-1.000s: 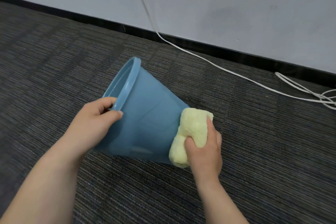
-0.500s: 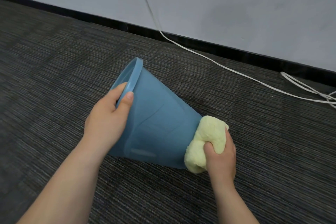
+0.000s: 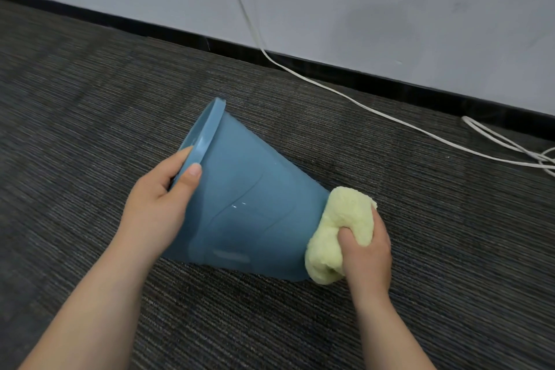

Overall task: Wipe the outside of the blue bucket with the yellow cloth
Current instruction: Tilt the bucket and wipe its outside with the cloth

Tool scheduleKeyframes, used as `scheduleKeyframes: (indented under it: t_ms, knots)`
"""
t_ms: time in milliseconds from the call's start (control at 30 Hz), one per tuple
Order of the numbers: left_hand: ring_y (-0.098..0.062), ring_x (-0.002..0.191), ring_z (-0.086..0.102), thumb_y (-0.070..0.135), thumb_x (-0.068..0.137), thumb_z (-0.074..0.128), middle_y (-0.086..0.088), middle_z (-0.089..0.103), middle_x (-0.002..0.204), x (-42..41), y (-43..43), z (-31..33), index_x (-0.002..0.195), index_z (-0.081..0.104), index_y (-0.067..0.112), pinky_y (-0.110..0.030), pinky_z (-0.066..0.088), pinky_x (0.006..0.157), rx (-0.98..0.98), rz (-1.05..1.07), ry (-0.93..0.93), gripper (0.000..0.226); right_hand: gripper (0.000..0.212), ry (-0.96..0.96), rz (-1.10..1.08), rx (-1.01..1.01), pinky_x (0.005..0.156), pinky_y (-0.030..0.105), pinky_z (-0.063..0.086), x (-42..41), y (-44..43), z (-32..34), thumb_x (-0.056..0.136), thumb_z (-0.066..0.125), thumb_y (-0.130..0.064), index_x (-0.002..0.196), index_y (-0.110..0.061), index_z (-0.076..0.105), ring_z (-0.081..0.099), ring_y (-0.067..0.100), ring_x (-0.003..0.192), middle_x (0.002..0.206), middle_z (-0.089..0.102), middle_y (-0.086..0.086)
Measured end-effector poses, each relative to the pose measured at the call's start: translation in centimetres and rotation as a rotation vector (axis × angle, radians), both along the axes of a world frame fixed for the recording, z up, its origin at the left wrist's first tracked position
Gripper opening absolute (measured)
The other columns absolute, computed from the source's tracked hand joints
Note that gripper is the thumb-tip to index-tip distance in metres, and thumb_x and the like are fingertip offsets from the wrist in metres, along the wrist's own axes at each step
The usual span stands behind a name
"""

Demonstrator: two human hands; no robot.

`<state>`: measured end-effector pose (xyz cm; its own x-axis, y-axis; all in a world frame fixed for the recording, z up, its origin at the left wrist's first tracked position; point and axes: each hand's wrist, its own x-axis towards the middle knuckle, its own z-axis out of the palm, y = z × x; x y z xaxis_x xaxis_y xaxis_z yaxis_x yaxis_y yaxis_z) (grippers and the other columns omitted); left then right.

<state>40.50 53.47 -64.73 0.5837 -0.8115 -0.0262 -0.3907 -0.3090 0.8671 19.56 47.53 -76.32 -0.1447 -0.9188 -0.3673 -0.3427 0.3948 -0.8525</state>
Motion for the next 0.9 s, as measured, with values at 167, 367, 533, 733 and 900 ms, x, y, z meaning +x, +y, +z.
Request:
scheduleKeyframes:
  t_ms: [167,367,533,733,900]
  knots:
    - [0.02,0.078,0.056,0.017,0.086,0.051,0.043,0.063,0.077,-0.2,0.7,0.3,0.086,0.059,0.051,0.0,0.04,0.063,-0.019,-0.076,0.026,0.035,0.066,-0.009,0.078,-0.186,0.069,0.029,0.034,2.3,0.2,2.8,0.066,0.057,-0.031,0.126,-0.045,0.034,0.041,0.007,0.081,0.109,0.039,-0.016]
    - [0.013,0.064,0.057,0.027,0.068,0.065,0.028,0.067,0.069,0.2,0.5,1.3,0.068,0.064,0.041,-0.015,0.043,0.061,0.076,-0.1,0.002,0.014,0.073,0.07,0.288,-0.239,0.067,0.031,0.039,4.1,2.0,4.5,0.061,0.051,-0.041,0.128,-0.051,0.023,0.046,0.011,0.083,0.112,0.037,-0.016]
    - [-0.005,0.083,0.055,0.042,0.082,0.052,0.011,0.061,0.088,0.5,-2.0,1.4,0.089,0.054,0.032,-0.027,0.037,0.07,0.112,0.015,-0.177,0.013,0.072,0.104,0.381,-0.27,0.063,0.029,0.041,4.8,4.6,4.8,0.052,0.038,-0.051,0.109,-0.066,-0.002,0.047,0.012,0.08,0.109,0.03,-0.017]
    - [-0.004,0.073,0.05,0.03,0.087,0.047,0.023,0.052,0.077,0.4,-1.9,0.9,0.09,0.052,0.034,-0.03,0.033,0.065,0.101,0.079,-0.197,0.007,0.073,-0.017,0.295,-0.271,0.065,0.026,0.035,6.0,5.1,6.8,0.055,0.049,-0.041,0.103,-0.072,0.004,0.038,-0.001,0.082,0.101,0.03,-0.033]
    - [-0.013,0.066,0.053,0.023,0.088,0.046,0.011,0.06,0.069,-0.4,-0.7,0.9,0.079,0.051,0.033,-0.031,0.039,0.062,0.105,-0.027,-0.015,0.014,0.073,0.03,0.497,-0.257,0.079,0.035,0.044,7.4,2.9,9.5,0.057,0.042,-0.051,0.119,-0.058,0.003,0.046,0.009,0.098,0.105,0.025,-0.022]
